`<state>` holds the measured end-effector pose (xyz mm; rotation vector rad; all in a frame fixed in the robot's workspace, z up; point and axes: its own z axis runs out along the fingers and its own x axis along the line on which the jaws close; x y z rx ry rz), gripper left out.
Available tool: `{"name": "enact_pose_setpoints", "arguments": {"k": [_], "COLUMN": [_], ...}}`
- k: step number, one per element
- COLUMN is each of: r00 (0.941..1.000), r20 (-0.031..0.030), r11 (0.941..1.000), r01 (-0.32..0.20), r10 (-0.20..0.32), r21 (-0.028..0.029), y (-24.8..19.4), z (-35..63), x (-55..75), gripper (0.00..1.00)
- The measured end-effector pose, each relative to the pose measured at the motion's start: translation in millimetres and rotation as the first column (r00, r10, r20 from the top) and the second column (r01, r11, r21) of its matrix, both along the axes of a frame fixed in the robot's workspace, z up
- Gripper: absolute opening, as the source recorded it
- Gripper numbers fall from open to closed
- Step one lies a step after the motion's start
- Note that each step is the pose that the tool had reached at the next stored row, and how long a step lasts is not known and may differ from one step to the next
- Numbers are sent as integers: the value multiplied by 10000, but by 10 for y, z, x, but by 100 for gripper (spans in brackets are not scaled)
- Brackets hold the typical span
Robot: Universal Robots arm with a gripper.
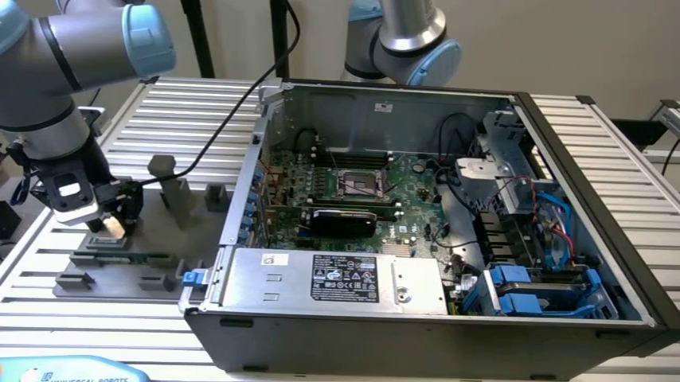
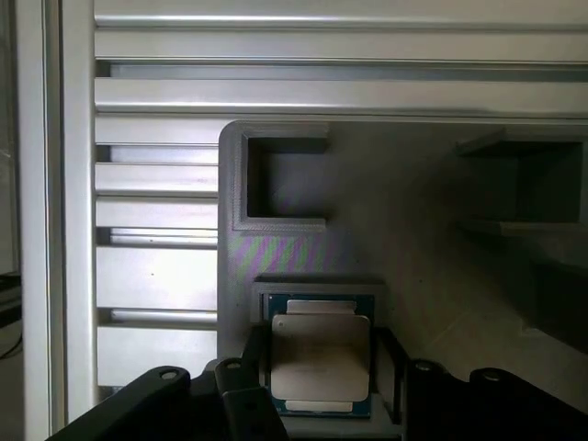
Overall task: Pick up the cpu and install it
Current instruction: 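Pick up the cpu and move it towards the insertion slot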
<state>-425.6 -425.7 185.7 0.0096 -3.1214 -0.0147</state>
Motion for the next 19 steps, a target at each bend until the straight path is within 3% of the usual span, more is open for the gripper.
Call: {"name": "enact_pose_setpoints", "arguments": {"k": [7, 19], "r00": [10000, 10000], "r20": [3, 1], "r11": [10000, 10000], "r01": [0, 1], "r10": [0, -1], "r21": [2, 3], "y": [0, 0], "z": [42, 561], "x": [0, 0], "gripper": [55, 55]}}
